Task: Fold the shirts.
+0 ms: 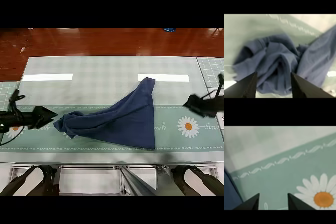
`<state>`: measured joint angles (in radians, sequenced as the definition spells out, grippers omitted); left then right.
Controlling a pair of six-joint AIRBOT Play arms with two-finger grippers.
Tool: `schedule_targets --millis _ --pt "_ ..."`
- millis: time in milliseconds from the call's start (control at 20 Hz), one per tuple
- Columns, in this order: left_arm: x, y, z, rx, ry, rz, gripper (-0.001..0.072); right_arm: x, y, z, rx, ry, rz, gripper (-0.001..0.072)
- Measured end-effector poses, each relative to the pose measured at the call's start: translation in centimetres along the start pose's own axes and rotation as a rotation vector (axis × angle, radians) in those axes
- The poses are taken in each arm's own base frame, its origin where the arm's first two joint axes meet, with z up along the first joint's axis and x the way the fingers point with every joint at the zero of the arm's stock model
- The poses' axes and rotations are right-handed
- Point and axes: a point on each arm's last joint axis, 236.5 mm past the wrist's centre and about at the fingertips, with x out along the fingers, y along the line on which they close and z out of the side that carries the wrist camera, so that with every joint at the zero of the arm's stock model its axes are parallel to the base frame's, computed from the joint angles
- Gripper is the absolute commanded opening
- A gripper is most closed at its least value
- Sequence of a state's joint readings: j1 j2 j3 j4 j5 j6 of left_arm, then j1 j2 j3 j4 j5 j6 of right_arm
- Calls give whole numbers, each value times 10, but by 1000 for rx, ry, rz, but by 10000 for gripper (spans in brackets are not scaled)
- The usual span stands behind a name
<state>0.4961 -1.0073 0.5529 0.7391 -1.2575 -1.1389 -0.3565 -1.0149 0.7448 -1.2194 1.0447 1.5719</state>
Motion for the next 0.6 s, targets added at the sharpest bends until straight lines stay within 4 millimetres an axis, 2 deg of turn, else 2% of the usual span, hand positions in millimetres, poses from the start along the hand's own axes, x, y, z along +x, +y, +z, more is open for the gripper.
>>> schedule_targets --millis 200,250,300,350,600 --pt "31 -18 -30 49 108 -88 507 33 -14 -72 48 117 41 405" --pt "39 -20 -36 61 133 -94 463 37 -16 -85 51 142 45 405" --pt "46 -21 -39 69 148 -95 199 41 -18 -97 54 170 49 405" --pt "52 -23 -44 75 170 -98 32 42 -18 -106 53 193 55 405" --pt "66 -24 -48 94 199 -95 23 40 -12 -147 24 330 102 405"
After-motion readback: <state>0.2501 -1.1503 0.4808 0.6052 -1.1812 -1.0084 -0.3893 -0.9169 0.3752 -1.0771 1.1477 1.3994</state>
